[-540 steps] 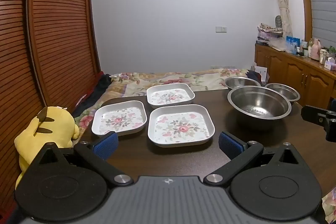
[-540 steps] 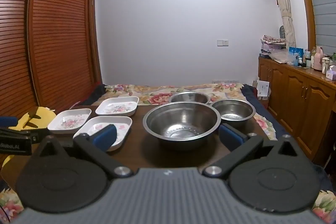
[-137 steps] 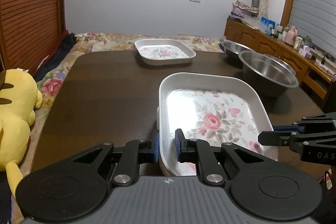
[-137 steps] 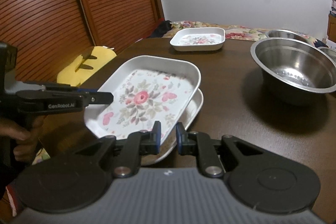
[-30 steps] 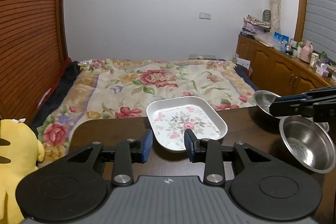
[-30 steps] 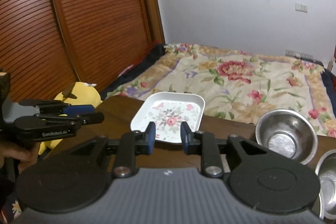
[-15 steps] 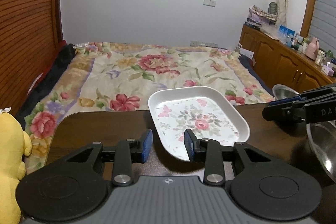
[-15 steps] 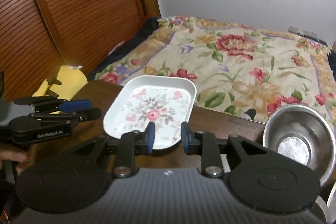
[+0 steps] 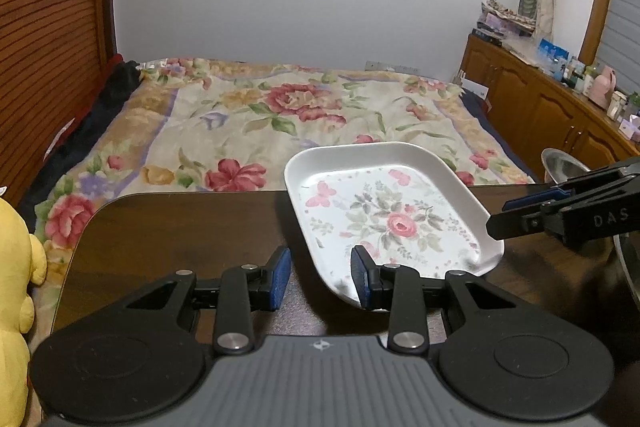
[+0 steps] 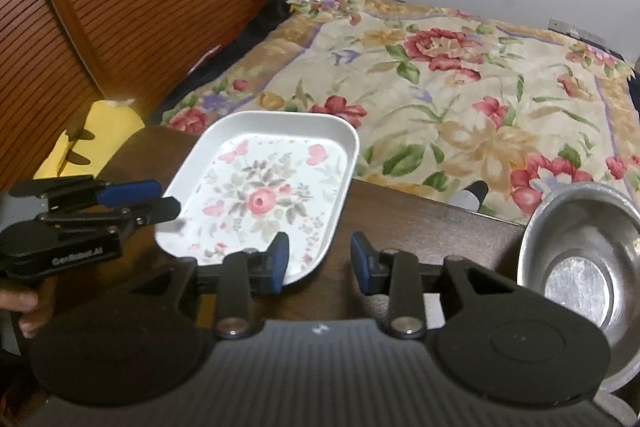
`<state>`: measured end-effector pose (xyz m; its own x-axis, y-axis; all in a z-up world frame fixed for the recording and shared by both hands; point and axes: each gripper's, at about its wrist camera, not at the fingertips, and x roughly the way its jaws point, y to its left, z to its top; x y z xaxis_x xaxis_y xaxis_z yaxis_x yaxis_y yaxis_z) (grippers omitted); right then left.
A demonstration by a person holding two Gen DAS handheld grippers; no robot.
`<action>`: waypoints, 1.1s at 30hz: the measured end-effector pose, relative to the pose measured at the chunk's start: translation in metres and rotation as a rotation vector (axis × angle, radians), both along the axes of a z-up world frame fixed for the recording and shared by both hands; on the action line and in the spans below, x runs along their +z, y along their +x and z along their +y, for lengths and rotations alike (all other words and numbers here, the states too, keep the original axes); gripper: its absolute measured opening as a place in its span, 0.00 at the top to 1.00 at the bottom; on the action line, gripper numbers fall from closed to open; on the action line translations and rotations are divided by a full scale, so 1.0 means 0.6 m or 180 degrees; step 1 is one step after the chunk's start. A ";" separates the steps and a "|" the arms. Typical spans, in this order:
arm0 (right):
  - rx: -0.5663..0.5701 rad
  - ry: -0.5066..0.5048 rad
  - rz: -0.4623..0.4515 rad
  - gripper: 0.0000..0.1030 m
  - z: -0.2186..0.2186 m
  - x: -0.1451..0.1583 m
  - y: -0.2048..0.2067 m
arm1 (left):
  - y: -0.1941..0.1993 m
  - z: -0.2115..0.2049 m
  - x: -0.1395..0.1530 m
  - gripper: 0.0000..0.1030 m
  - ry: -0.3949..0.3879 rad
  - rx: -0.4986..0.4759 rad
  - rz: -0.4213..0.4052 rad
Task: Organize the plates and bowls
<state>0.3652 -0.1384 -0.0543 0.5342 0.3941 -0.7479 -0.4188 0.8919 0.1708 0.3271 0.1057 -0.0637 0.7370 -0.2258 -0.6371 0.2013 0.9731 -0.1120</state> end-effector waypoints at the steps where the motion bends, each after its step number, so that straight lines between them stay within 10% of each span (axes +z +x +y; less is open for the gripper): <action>1: -0.0007 0.0009 0.0019 0.66 -0.001 -0.002 0.004 | 0.001 0.001 -0.001 0.65 -0.0005 0.0003 0.0009; 33: 0.0143 -0.0060 0.0153 0.87 0.011 -0.018 0.020 | 0.007 0.004 -0.013 0.85 -0.0147 0.0004 0.0126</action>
<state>0.3772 -0.1318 -0.0653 0.4794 0.4025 -0.7798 -0.4503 0.8756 0.1751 0.3312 0.1080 -0.0714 0.7116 -0.2548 -0.6548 0.1947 0.9670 -0.1646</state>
